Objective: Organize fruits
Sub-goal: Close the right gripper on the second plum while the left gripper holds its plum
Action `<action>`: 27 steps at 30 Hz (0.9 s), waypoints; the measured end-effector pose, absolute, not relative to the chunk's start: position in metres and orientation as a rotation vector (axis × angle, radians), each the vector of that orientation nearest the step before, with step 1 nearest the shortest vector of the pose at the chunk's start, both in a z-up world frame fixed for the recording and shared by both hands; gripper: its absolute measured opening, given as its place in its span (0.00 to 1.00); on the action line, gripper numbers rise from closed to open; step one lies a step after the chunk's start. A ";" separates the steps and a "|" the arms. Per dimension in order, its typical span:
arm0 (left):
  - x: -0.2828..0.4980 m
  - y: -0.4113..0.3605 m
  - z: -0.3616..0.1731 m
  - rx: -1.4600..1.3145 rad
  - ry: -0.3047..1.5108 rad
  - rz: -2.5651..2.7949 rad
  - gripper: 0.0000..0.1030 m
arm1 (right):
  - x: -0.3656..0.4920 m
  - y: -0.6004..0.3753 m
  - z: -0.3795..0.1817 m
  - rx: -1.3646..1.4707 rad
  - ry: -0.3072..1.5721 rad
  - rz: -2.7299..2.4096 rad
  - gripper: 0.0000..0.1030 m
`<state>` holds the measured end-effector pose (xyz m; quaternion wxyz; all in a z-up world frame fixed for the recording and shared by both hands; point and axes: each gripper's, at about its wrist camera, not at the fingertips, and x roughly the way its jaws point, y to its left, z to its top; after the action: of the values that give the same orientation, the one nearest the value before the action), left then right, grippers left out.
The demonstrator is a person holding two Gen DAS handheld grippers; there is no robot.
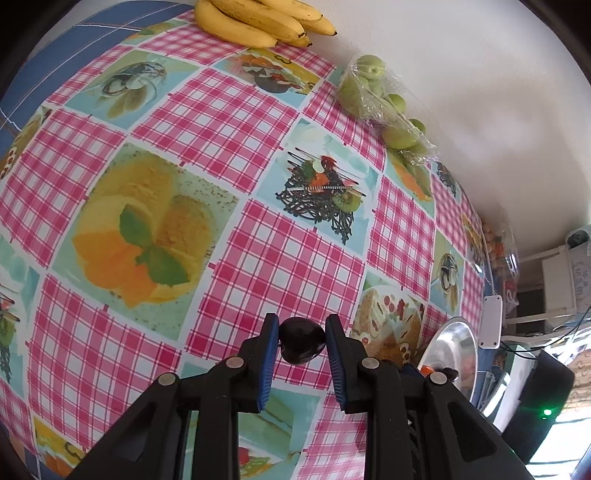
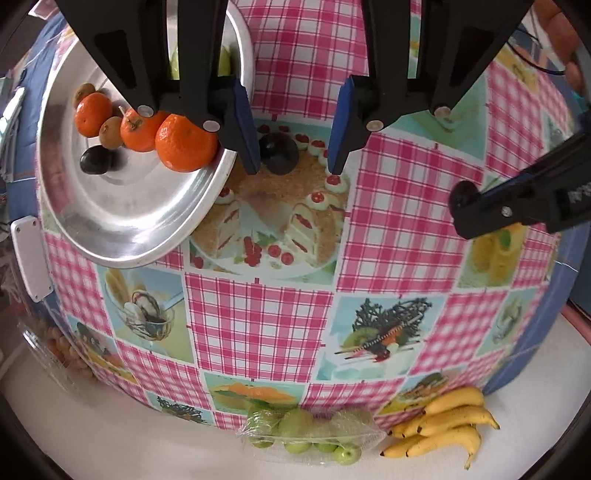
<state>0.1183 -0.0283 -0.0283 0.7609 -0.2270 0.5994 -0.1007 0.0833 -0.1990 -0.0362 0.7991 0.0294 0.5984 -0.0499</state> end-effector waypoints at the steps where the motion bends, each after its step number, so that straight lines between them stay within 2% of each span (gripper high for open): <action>1: 0.118 -0.029 -0.028 -0.495 1.306 -0.222 0.27 | 0.085 -0.198 -0.037 0.048 1.285 -0.115 0.35; 12: 0.120 -0.028 -0.029 -0.501 1.307 -0.227 0.27 | 0.092 -0.184 -0.044 -0.117 1.292 -0.165 0.30; 27: 0.120 -0.028 -0.029 -0.501 1.306 -0.228 0.27 | 0.092 -0.187 -0.038 -0.087 1.270 -0.177 0.29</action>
<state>0.1199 -0.0285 -0.0286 0.7592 -0.2302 0.5996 -0.1049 0.0915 -0.1867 -0.0382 0.8006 -0.0406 0.5921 -0.0823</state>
